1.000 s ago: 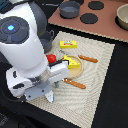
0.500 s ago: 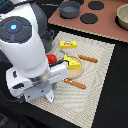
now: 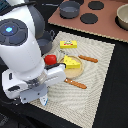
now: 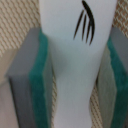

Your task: Interact with the objects in diverse but meaningful ways.

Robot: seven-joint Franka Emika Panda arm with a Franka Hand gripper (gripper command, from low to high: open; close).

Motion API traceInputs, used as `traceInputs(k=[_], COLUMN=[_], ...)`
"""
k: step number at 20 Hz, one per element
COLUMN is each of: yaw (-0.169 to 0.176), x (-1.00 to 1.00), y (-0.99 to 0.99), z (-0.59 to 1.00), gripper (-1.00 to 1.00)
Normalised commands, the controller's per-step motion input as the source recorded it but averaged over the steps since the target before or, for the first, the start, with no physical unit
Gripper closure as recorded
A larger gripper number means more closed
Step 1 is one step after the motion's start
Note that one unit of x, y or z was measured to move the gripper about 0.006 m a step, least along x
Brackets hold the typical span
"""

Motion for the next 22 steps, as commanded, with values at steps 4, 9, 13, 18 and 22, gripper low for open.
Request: traceInputs(k=[4,9,13,18,22], yaw=[0.010,0.096,0.160,0.170,0.143], x=[-0.08,-0.25,-0.20,-0.05,-0.01], y=[0.00,0.01,0.21,0.50,0.64], z=[1.00,1.00,0.94,0.89,0.77], gripper=[1.00,1.00,1.00,1.00,1.00])
